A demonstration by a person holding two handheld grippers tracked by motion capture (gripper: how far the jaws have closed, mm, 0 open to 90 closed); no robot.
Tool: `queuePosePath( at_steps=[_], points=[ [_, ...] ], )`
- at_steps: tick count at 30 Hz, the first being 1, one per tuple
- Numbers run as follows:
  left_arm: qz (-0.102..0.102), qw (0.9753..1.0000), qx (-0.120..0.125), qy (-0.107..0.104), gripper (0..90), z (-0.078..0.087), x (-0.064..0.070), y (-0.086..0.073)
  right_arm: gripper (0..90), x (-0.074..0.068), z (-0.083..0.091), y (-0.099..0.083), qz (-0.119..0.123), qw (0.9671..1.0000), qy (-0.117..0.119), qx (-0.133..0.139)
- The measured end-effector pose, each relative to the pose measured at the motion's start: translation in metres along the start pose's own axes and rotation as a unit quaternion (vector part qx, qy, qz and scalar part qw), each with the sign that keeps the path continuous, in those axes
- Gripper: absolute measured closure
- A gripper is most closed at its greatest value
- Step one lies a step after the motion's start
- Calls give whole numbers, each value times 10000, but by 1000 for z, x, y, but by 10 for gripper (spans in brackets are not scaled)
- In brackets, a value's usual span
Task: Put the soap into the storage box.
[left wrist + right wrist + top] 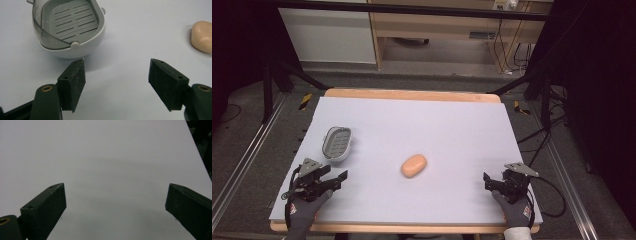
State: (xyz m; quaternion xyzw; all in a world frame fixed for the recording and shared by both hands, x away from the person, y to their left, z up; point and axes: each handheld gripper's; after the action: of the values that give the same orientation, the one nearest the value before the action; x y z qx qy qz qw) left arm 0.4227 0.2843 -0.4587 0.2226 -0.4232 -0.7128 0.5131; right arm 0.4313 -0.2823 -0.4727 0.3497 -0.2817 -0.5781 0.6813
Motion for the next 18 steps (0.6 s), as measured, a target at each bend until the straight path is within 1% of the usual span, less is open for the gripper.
queuePosePath(
  at_steps=[1, 4, 7, 8, 9, 14, 18],
  points=[
    [-6, 10000, -7, -44, 294, 0, 1, 0, 72, 0, 0, 0, 13, 10000, 12, -5],
    [6, 9999, -20, -148, 296, 0, 5, 0, 72, 0, 1, -1, 46, 10000, 17, -32],
    [-68, 9998, -43, -166, 296, 0, 9, 1, 74, 0, 1, -2, 75, 10000, 15, -21],
    [-53, 9998, -19, -170, 297, 0, 11, 1, 75, 0, 1, -2, 67, 10000, 16, -19],
    [-76, 9998, -22, -176, 297, 0, 12, 2, 75, 0, 1, -2, 41, 10000, 20, -14],
    [-188, 9996, -9, -207, 296, -2, 21, 4, 73, 1, 3, -2, 65, 10000, -27, 45],
    [-232, 9995, -11, -228, 294, -3, 25, 5, 73, 0, 3, -3, 87, 9999, -64, 6]
  ],
)
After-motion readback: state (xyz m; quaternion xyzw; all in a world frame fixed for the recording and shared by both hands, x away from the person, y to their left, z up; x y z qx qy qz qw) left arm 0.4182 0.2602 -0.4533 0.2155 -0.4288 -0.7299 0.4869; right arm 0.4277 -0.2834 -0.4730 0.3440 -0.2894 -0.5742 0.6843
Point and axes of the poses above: each handheld gripper's, and its own axes: z roughly backward along the jaws, y roughly out of its top, x roughly to its right, and after that the axes turned 1 degree about x, right-handed
